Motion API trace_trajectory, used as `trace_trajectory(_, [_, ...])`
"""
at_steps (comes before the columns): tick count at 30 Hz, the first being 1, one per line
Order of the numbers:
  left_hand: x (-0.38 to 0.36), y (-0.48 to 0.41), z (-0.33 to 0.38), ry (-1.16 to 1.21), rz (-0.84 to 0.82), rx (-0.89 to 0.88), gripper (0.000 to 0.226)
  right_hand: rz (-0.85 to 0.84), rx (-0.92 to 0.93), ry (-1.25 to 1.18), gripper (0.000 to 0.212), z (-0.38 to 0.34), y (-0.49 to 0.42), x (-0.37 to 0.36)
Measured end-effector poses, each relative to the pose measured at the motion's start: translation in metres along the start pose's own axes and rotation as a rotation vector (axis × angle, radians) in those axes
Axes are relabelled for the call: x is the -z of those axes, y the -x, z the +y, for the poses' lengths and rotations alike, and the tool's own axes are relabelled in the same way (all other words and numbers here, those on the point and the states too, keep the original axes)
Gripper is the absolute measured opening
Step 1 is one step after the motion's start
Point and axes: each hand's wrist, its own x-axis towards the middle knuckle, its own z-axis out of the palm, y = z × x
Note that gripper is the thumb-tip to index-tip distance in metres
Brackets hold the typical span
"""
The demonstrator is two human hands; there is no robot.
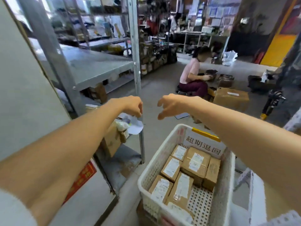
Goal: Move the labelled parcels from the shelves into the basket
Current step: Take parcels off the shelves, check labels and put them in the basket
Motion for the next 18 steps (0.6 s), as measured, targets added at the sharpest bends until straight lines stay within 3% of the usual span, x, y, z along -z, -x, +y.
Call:
trace_trajectory(10, [0.002, 0.221, -0.085, 0.070, 0.071, 0.494, 0.027, 0.078, 0.502, 0.130, 0.047, -0.185, 0.031, 0.022])
trace_trajectory(14, [-0.001, 0.319, -0.100, 0.098, 0.210, 0.693, 0.030, 0.093, 0.649, 0.057, 0.066, -0.265, 0.063, 0.025])
trace_trajectory(18, [-0.004, 0.433, -0.092, 0.049, 0.169, 0.857, 0.031, 0.062, 0.813, -0.010, 0.067, -0.339, 0.112, 0.014])
